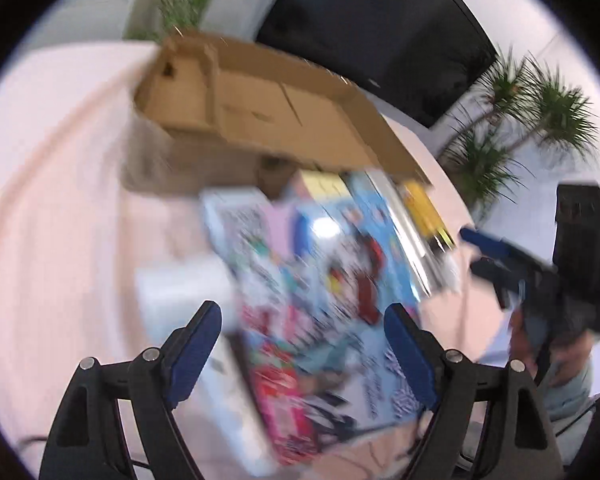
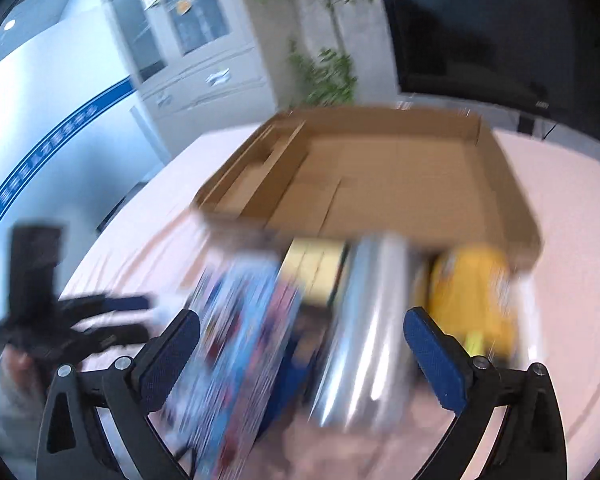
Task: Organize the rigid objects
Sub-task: 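Release the divider inside the box and withdraw the left tool, then grasp the blue-and-pink game box with the right tool and lift it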
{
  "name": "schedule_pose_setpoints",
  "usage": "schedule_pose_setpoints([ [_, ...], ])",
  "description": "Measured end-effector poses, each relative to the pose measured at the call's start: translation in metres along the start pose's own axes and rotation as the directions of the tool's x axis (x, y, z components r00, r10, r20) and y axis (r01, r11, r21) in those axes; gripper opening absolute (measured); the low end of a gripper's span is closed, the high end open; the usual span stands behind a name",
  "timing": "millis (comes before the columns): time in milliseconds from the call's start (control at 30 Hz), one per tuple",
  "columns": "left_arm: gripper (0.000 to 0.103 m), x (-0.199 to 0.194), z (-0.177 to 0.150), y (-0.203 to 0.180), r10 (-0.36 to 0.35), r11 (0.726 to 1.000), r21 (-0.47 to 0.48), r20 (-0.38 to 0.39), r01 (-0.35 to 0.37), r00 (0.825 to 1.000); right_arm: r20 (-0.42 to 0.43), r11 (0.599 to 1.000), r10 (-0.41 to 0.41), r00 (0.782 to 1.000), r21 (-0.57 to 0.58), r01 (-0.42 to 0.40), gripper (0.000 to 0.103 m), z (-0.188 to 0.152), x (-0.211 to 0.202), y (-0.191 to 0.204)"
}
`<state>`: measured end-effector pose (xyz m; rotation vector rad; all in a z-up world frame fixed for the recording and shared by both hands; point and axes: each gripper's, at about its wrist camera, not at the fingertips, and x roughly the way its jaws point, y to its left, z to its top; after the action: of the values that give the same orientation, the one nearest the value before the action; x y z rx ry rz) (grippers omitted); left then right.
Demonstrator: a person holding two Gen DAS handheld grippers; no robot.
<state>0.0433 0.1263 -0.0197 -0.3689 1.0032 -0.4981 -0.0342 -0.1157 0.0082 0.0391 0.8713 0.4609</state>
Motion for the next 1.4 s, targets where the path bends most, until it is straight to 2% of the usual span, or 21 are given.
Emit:
schedule_pose_setpoints([
  [67,0.083,0.010,-0.007,-0.005,-0.024,1.000,-0.012,-0.035,0.023,0.999,-0.052,0.999,0.041,0.998,-0.008,-0.041,0.102,-0.027,0.005,0.013],
  [167,0.083,0.010,-0.015,-0.012,0.017,1.000,0.015,-0.026,-0.017,1.000,-0.120,0.996,0.078,0.990,-0.041,-0.083,0.096,-0.059,0.020,0.032],
  [267,0.083,0.010,-0.009,-0.009,0.051,0.998,-0.027,-0.044,-0.052,0.998,-0.158,0.995,0.091,0.983,-0.036,-0.098,0.091,-0.073,0.030,0.037],
  [300,0.083,0.010,-0.009,-0.008,0.081,0.996,-0.036,-0.059,-0.083,0.995,-0.158,0.995,0.085,0.984,-0.033,-0.092,0.086,-0.074,0.032,0.036],
  [367,0.083,0.017,-0.016,-0.009,0.091,0.994,-0.055,-0.093,-0.096,0.991,-0.162,0.997,0.074,0.984,-0.026,-0.079,0.067,-0.077,0.037,0.034],
  [400,0.083,0.021,-0.017,-0.006,0.071,0.994,-0.076,-0.116,-0.080,0.991,-0.170,0.996,0.079,0.982,-0.018,-0.083,0.064,-0.077,0.040,0.033],
  [467,0.084,0.023,-0.018,-0.011,0.092,0.994,-0.049,-0.114,-0.098,0.989,-0.165,0.995,0.089,0.982,-0.027,-0.094,0.058,-0.073,0.047,0.038],
  [533,0.084,0.022,-0.020,-0.011,0.083,0.994,-0.058,-0.106,-0.089,0.991,-0.159,0.994,0.092,0.983,-0.039,-0.099,0.057,-0.073,0.047,0.042],
  [600,0.083,0.018,-0.022,-0.011,0.053,0.994,-0.088,-0.105,-0.062,0.993,-0.152,0.991,0.127,0.980,-0.012,-0.130,0.054,-0.076,0.043,0.036],
  [700,0.082,0.011,-0.027,-0.027,0.034,0.997,-0.067,-0.090,-0.041,0.995,-0.151,0.990,0.141,0.978,0.008,-0.141,0.054,-0.079,0.033,0.026],
  [767,0.082,0.008,-0.033,-0.044,-0.012,0.998,-0.061,-0.076,0.007,0.997,-0.146,0.993,0.118,0.982,0.014,-0.117,0.057,-0.083,0.022,0.020],
  [833,0.083,0.010,-0.038,-0.053,-0.066,0.995,-0.079,-0.074,0.060,0.995,-0.147,0.998,0.062,0.987,0.023,-0.059,0.062,-0.087,0.014,0.012],
  [933,0.083,0.024,-0.043,-0.053,-0.058,0.994,-0.103,-0.105,0.048,0.993,-0.166,0.998,0.051,0.985,0.046,-0.044,0.064,-0.089,0.014,0.002],
  [1033,0.080,0.041,-0.048,-0.045,-0.025,0.992,-0.125,-0.165,0.004,0.986,-0.187,1.000,0.016,0.982,0.008,-0.015,0.065,-0.089,0.023,0.009],
  [1133,0.079,0.032,-0.049,-0.051,0.040,0.996,-0.077,-0.123,-0.050,0.992,-0.184,1.000,-0.013,0.983,-0.026,0.009,0.066,-0.087,0.034,0.022],
  [1200,0.074,0.024,-0.049,-0.058,0.079,0.995,-0.055,-0.087,-0.084,0.993,-0.172,1.000,-0.008,0.985,-0.022,0.005,0.065,-0.086,0.035,0.024],
  [1267,0.072,0.012,-0.046,-0.069,0.126,0.992,-0.026,-0.037,-0.127,0.991,-0.138,0.999,-0.016,0.990,-0.035,0.012,0.063,-0.087,0.024,0.026],
  [1333,0.072,-0.005,-0.039,-0.078,0.157,0.988,-0.002,0.038,-0.157,0.987,-0.077,1.000,0.009,0.997,-0.026,-0.011,0.063,-0.080,0.014,0.029],
  [1400,0.072,-0.021,-0.026,-0.088,0.179,0.983,0.028,0.114,-0.184,0.977,-0.024,0.999,0.022,0.999,-0.026,-0.023,0.063,-0.071,0.005,0.030],
])
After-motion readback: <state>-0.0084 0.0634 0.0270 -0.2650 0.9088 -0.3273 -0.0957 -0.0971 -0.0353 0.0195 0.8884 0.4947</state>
